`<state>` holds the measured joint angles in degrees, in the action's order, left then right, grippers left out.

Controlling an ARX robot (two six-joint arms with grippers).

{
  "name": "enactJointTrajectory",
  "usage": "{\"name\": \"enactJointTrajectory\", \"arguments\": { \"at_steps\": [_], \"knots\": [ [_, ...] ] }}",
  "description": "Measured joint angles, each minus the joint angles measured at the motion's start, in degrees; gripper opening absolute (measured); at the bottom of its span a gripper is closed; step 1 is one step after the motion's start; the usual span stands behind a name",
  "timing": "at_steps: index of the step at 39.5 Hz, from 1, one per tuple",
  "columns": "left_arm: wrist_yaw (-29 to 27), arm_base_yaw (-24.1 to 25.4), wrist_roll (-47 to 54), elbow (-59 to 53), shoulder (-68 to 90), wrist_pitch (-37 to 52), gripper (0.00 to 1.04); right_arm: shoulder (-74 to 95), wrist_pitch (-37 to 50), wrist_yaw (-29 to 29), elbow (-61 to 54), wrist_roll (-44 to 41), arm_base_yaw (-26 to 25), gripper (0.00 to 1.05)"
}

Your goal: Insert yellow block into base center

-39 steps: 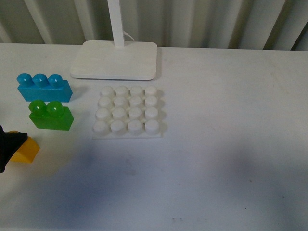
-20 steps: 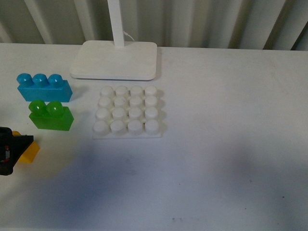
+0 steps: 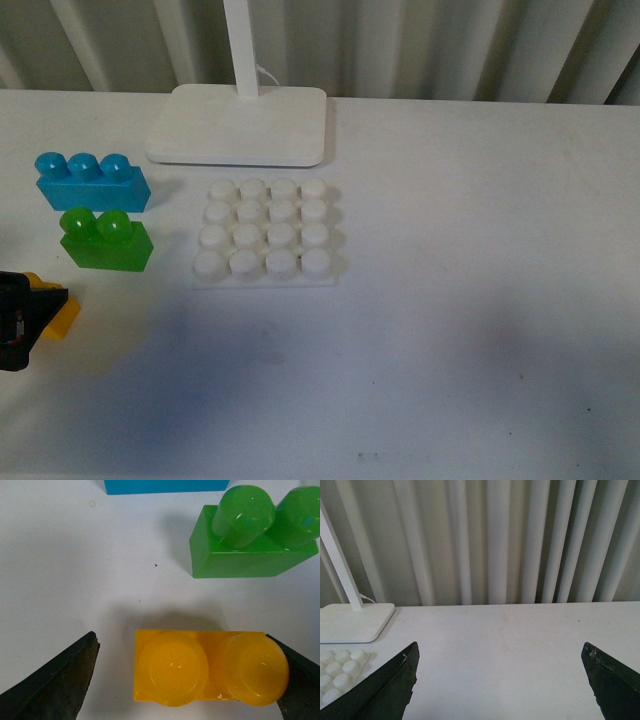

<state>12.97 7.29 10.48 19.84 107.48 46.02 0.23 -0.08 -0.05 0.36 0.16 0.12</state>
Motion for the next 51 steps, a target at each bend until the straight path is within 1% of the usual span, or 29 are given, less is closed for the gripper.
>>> {"name": "enactJointTrajectory", "arguments": {
  "at_steps": [1,2,6,8,10,19,26,31,34,41,47,51],
  "knots": [
    [0.0,0.0,0.0,0.0,0.0,0.0,0.98,0.0,0.0,0.0,0.0,0.0,0.0,0.95],
    [-0.1,-0.2,0.0,0.0,0.0,0.0,0.95,0.0,0.0,0.0,0.0,0.0,0.0,0.95],
    [-0.4,-0.3,-0.2,0.0,-0.1,-0.2,0.74,0.0,0.0,0.0,0.0,0.0,0.0,0.95],
    [-0.4,-0.4,-0.4,-0.1,-0.5,-0.5,0.68,0.0,0.0,0.0,0.0,0.0,0.0,0.95],
    [-1.0,-0.7,-0.5,-0.2,-1.2,-0.7,0.66,0.0,0.0,0.0,0.0,0.0,0.0,0.95],
    [-3.4,-2.1,-1.6,-1.6,-5.7,-2.8,0.66,0.0,0.0,0.0,0.0,0.0,0.0,0.95],
    [-7.9,-5.6,-4.2,-2.2,-12.6,-7.2,0.66,0.0,0.0,0.0,0.0,0.0,0.0,0.95],
    [-11.2,-10.7,-7.5,-1.6,-16.6,-10.3,0.66,0.0,0.0,0.0,0.0,0.0,0.0,0.95],
    [-13.6,-14.6,-10.3,0.0,-17.4,-12.5,0.66,0.0,0.0,0.0,0.0,0.0,0.0,0.95],
    [-21.0,-25.4,-18.2,6.5,-18.6,-19.2,0.66,0.0,0.0,0.0,0.0,0.0,0.0,0.95],
    [-27.1,-31.1,-22.1,10.7,-18.1,-22.6,0.66,0.0,0.0,0.0,0.0,0.0,0.0,0.95],
    [-29.7,-34.0,-23.4,13.5,-15.3,-23.8,0.66,0.0,0.0,0.0,0.0,0.0,0.0,0.95]
  ]
}}
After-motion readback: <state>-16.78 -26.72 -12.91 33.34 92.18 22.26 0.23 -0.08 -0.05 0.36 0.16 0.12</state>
